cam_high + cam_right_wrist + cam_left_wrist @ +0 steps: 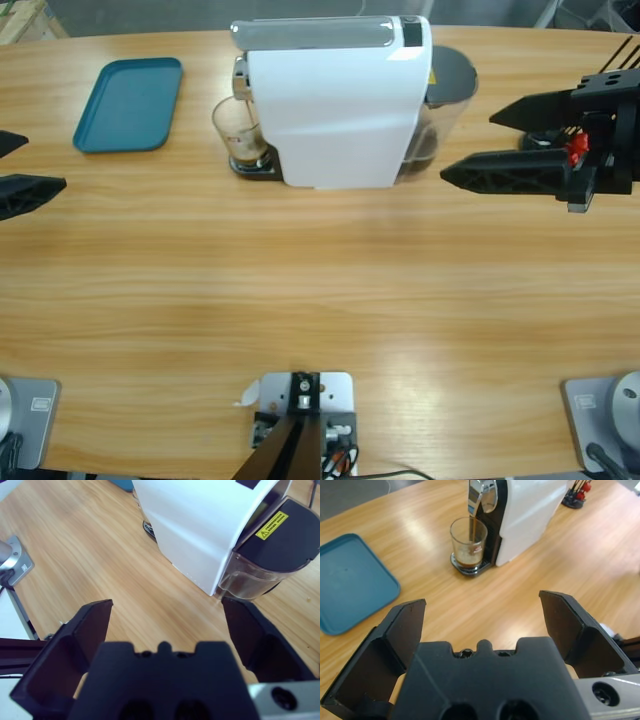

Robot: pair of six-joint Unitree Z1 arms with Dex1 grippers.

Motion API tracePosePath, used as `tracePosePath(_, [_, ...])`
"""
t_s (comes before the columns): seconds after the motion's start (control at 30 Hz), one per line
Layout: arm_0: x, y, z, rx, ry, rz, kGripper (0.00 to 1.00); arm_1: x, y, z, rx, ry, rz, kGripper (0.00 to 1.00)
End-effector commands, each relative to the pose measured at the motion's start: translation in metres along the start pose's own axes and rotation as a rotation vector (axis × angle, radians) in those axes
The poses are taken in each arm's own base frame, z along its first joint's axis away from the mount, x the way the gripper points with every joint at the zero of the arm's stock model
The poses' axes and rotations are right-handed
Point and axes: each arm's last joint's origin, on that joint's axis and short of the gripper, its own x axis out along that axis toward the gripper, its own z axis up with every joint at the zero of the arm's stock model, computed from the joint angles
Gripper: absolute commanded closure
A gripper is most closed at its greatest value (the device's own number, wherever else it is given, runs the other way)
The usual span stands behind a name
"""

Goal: Pour coffee

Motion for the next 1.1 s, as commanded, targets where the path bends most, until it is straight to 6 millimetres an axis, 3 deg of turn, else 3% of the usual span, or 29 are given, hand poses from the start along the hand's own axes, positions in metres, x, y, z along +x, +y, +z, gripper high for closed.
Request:
tracePosePath(0.03, [0.014, 0.002, -0.009, 0.014, 0.054, -0.001, 0.0, 0.011, -0.001, -0.002, 0.005, 0.028, -0.001, 0.0])
tracePosePath(0.3, [0.026, 0.006, -0.008, 0.034, 0.081, 0.033, 0.0, 0.013, 0.0, 0.001, 0.004, 0.024, 0.001, 0.0])
tracePosePath(0.77, [0.067, 0.008, -0.012, 0.073, 0.121, -0.019, 0.0, 0.017, -0.001, 0.003, 0.006, 0.034, 0.008, 0.0])
tracePosePath(1.1, [0.062, 0.007, -0.013, 0.076, 0.106, -0.007, 0.0, 0.018, -0.001, 0.003, 0.007, 0.037, 0.009, 0.0])
